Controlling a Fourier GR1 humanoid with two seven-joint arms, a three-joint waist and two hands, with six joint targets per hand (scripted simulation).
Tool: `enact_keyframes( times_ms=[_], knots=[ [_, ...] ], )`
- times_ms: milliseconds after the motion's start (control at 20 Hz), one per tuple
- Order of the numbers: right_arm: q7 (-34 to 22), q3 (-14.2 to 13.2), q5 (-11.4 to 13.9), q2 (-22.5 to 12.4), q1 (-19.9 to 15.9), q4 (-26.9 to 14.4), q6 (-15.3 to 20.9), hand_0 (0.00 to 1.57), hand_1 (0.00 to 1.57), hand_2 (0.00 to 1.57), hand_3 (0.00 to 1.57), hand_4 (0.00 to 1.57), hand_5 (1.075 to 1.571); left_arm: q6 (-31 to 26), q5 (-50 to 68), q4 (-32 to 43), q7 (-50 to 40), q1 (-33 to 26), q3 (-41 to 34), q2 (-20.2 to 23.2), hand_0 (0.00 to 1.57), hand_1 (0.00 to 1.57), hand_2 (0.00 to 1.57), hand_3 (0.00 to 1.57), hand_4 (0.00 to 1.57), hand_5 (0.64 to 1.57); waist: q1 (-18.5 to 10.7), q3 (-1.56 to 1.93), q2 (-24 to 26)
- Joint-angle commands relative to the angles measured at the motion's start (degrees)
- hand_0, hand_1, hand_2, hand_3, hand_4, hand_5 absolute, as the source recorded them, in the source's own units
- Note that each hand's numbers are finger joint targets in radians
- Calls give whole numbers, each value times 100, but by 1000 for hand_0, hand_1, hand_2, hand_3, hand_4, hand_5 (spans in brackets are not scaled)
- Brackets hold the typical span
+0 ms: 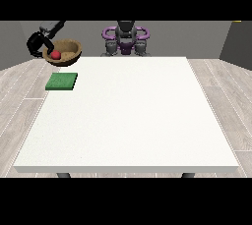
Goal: Pick the cup and pour the ball into the bowl, then pick the bowl and place it on the pad
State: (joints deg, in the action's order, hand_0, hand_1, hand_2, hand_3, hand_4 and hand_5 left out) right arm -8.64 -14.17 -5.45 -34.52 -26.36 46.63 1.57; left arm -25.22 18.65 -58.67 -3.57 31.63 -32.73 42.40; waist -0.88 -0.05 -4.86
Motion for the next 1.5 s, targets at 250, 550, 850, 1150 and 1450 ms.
enact_keyframes(
  times_ms=[250, 550, 850, 1150, 1450],
  knots=[
    [340, -565, -251, -686, -287, -532, -639, 1571, 1571, 1571, 381, 1123, 1568, -297, 160, 172, 659, -97, -130, 235, 0, 0, 0, 0, 1210, 1555, -162, 7, -674],
    [472, -553, -271, 160, -349, -771, 27, 1571, 1571, 1571, 444, 1060, 1569, 33, 90, 6, 554, -69, 27, 86, 0, 0, 0, 0, 1208, 1553, -272, 9, -604],
    [385, -768, -470, -198, -651, -980, -327, 1571, 1571, 1571, 552, 1023, 1571, -206, 129, 261, 904, -144, 6, 227, 0, 0, 0, 0, 1203, 1557, -213, 6, -810],
    [737, -1084, -514, -272, -578, -1587, 103, 1571, 1571, 1571, 1163, 191, 1557, 5, 375, -234, 393, 28, 43, 258, 0, 0, 0, 0, 1191, 1561, -356, 14, -868],
    [607, -1008, -441, -280, -829, -1318, 516, 1508, 1508, 1412, 824, 0, 1552, -35, 180, 235, 902, -63, 5, 407, 0, 0, 0, 0, 1195, 1561, -203, 6, -921]
  ],
)
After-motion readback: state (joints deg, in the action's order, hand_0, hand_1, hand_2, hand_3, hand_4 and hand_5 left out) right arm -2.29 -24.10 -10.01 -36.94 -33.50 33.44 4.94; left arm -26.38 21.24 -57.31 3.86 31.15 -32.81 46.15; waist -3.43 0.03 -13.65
